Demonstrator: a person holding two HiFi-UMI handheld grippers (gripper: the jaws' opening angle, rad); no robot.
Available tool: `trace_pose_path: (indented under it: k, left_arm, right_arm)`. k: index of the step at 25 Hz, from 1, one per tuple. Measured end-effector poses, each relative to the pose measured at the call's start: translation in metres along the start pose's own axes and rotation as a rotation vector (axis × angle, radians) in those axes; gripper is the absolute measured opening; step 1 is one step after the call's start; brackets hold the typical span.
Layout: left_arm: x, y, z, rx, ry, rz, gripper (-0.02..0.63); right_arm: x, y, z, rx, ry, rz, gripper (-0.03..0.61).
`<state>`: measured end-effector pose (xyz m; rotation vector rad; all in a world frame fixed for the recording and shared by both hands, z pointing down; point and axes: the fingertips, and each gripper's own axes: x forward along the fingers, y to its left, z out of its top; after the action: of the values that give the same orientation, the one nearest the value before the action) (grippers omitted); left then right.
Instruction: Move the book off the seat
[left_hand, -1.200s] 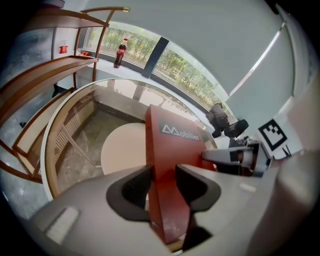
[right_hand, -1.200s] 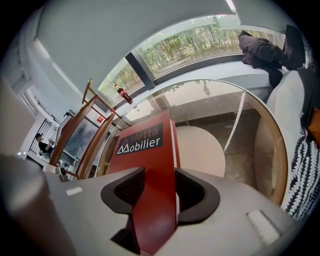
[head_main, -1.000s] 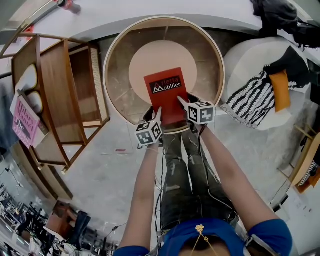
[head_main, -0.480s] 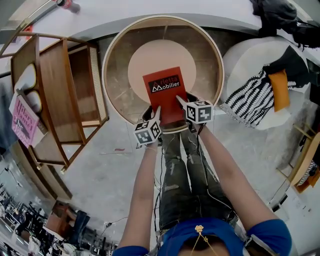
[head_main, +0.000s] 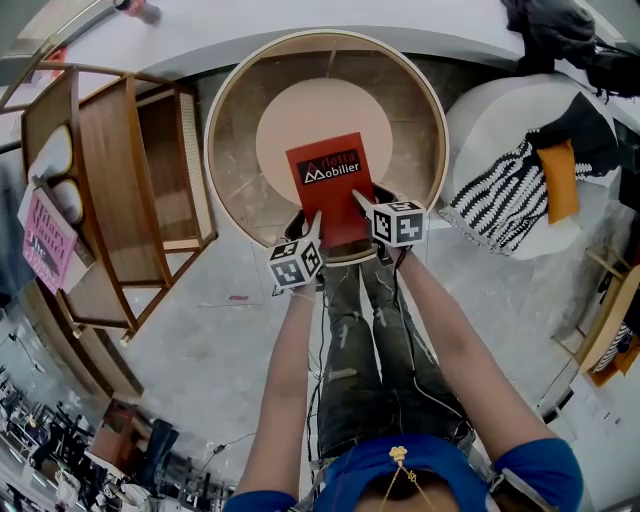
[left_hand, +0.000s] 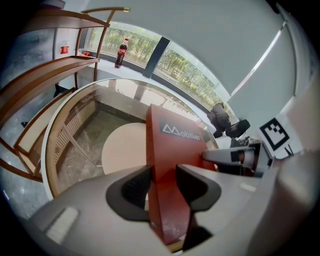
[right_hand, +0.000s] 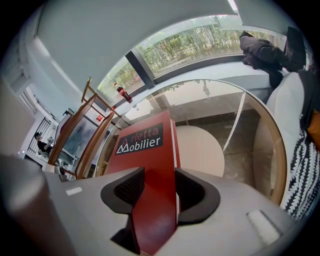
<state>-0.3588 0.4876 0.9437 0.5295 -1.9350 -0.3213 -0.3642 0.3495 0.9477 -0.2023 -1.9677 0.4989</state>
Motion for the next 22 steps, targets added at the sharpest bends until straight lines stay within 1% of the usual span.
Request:
trace_pose_path:
  k: [11,12,15,17,22]
  left_arm:
    - [-0.001,0.000,0.001,-0.003,-0.012,0.004,0.161]
    - [-0.002,0.000,0.001,0.004,-0.016,0.010,0.161]
    - [-0.007,0.002,0.004,0.030,-0.031,0.051,0.166]
    - [-0.011,0.000,0.009,0.030,-0.047,0.063,0.159]
    - [-0.025,-0.016,0.018,0.027,-0.055,0.046,0.156]
  right_arm:
    - [0.000,-0.001,0.001,0.001,-0.008,0.010,0.200]
    - [-0.001,-0.002,0.001,-0.002,-0.011,0.005,0.210]
    - [-0.007,-0.003,0.003,-0.037,-0.016,-0.014,0.210]
    - [-0.012,-0.002,0.006,-0.057,-0.022,-0.018,0.210]
    - [-0.032,0.010,0.015,-0.056,-0.034,-0.002,0.199]
